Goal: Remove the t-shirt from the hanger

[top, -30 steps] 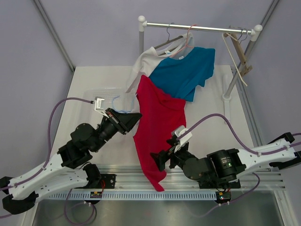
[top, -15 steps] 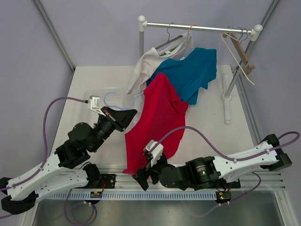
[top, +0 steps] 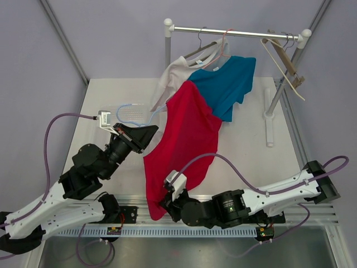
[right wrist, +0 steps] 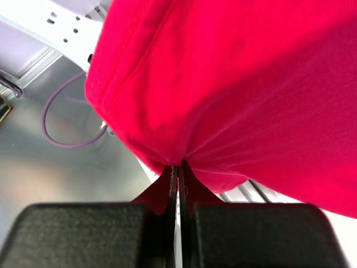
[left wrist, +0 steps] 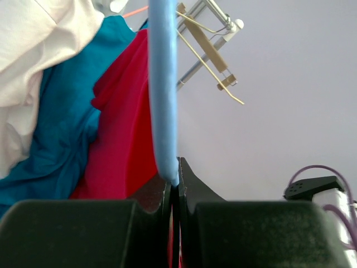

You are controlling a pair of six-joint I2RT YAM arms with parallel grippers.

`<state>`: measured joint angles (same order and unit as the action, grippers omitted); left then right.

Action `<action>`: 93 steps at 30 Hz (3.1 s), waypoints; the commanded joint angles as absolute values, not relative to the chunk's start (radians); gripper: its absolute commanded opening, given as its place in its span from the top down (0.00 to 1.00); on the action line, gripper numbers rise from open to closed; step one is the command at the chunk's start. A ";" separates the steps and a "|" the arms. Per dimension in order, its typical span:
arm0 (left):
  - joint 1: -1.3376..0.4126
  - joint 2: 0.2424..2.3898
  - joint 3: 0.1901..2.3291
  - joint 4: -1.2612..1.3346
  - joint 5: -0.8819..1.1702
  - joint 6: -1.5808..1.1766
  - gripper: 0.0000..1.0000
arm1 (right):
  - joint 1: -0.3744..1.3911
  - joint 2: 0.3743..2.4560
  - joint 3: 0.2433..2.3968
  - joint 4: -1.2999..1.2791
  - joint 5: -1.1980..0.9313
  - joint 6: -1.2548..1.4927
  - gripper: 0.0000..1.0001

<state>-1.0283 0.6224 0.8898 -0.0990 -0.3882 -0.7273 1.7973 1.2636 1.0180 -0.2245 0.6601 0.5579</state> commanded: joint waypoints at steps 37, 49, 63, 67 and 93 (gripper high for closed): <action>-1.028 0.592 1.144 -0.004 -0.224 -0.687 1.00 | 1.778 1.250 1.071 -0.310 0.770 0.557 0.91; -1.028 0.492 1.008 -0.169 -0.143 -0.739 1.00 | 1.758 0.963 1.006 -0.328 0.850 0.480 0.01; -1.028 0.474 1.029 -0.202 -0.009 -0.782 1.00 | 1.569 1.058 1.101 -0.087 0.635 0.242 0.01; -1.028 0.463 1.017 -0.219 -0.041 -0.769 1.00 | 1.569 1.048 1.118 -0.158 0.556 0.319 0.05; -1.029 0.604 0.989 -0.074 -0.367 -0.724 1.00 | 1.746 1.345 1.457 -0.265 0.767 0.347 0.30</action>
<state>-1.0283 0.6025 0.9726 -0.1993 -0.3164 -0.7158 1.7927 1.3136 1.4223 -0.3290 0.7708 0.3752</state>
